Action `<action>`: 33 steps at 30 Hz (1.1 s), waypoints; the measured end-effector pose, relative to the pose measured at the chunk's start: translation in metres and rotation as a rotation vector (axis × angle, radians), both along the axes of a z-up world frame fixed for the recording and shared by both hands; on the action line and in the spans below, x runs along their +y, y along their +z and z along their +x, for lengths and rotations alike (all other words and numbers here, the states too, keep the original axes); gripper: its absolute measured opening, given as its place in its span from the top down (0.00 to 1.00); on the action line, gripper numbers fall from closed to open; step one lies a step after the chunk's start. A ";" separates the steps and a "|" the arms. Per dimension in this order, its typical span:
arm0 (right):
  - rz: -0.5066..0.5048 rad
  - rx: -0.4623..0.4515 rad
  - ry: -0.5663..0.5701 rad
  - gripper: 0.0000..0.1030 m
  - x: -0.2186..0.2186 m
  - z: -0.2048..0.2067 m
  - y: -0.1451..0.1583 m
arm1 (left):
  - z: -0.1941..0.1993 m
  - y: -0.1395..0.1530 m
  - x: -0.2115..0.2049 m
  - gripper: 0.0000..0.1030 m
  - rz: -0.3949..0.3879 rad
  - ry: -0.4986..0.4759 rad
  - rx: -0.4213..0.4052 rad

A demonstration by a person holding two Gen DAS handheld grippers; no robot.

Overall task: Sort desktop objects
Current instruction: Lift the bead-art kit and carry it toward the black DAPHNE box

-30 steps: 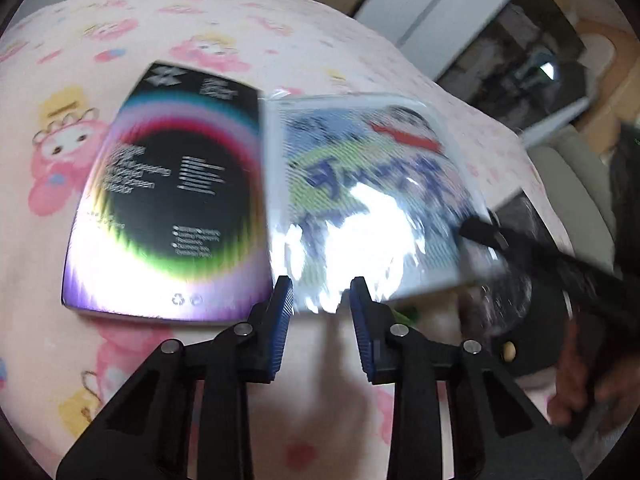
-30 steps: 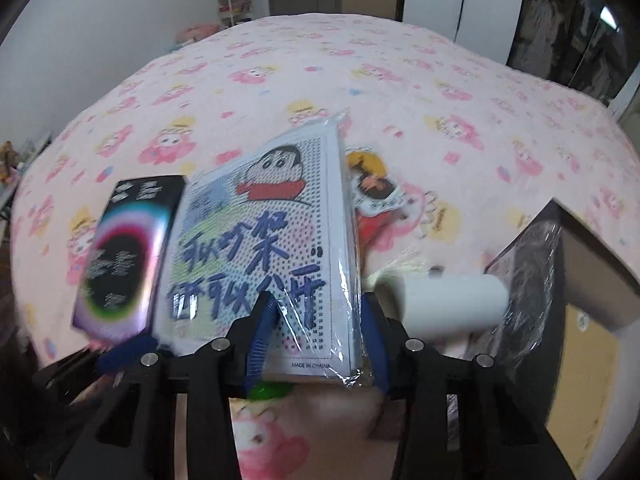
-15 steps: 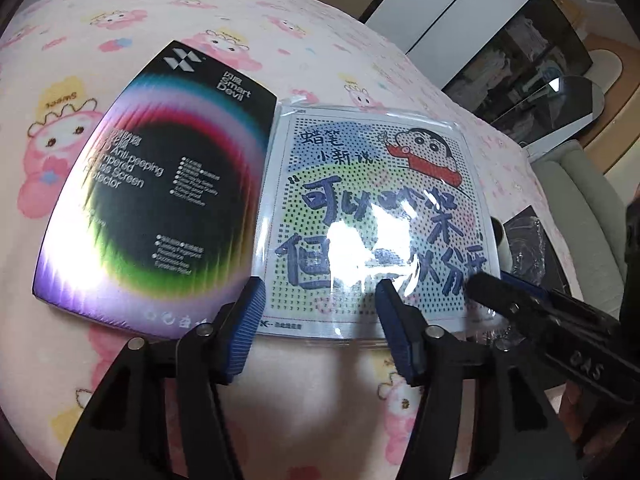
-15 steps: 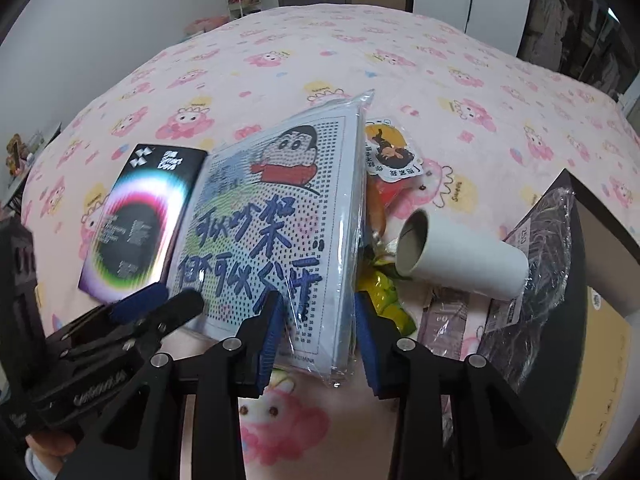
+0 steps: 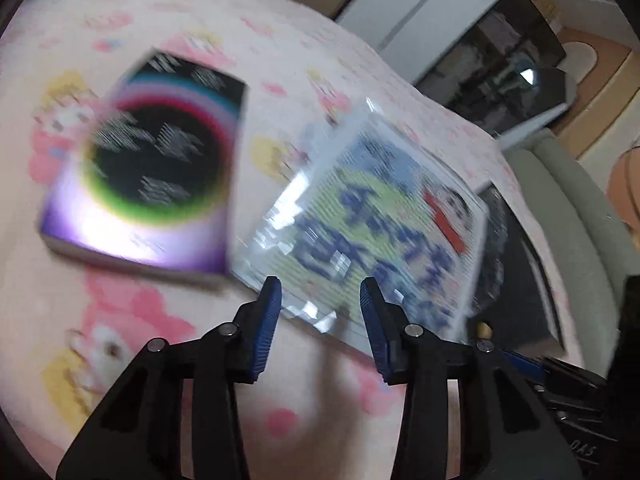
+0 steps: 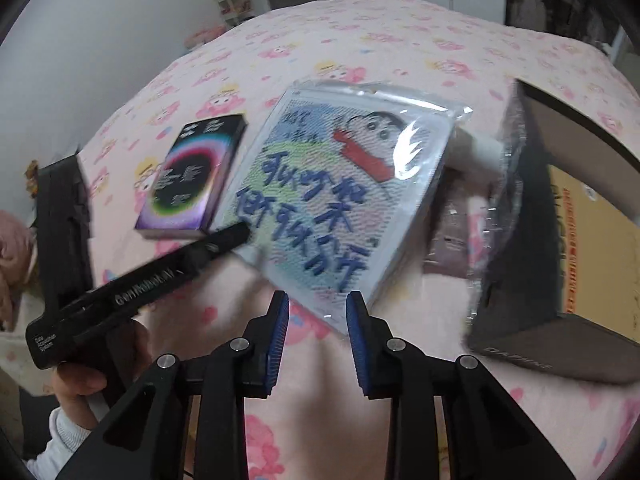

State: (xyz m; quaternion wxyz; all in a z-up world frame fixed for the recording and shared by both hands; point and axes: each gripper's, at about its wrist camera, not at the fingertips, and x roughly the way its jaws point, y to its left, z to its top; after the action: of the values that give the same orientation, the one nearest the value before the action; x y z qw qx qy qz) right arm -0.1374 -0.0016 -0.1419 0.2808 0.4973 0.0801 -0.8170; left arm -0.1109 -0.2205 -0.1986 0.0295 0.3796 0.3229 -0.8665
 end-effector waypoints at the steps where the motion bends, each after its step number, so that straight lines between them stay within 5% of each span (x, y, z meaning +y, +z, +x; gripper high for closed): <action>1: 0.008 0.012 -0.012 0.75 0.001 -0.003 0.000 | -0.002 0.000 -0.006 0.60 0.015 0.009 0.005; 5: 0.033 0.019 -0.059 0.70 0.002 -0.019 -0.007 | -0.020 0.002 -0.019 0.60 0.053 0.032 0.035; 11: 0.027 -0.026 -0.101 0.68 -0.003 -0.032 -0.029 | -0.048 -0.008 -0.018 0.57 -0.031 0.061 -0.019; 15: 0.020 -0.048 -0.089 0.59 -0.009 -0.031 -0.044 | -0.064 -0.010 -0.019 0.46 -0.090 0.033 -0.015; 18: 0.004 -0.042 -0.080 0.59 -0.009 -0.030 -0.043 | -0.065 -0.016 -0.018 0.49 -0.026 -0.011 -0.031; 33: -0.065 -0.057 -0.113 0.64 0.051 0.023 -0.024 | 0.045 -0.018 0.043 0.53 0.011 -0.090 -0.105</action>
State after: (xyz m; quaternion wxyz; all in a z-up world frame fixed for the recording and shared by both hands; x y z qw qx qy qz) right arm -0.1145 0.0494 -0.1655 0.2523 0.5148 0.0169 -0.8192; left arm -0.0655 -0.1776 -0.2164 0.0054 0.4388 0.3082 -0.8441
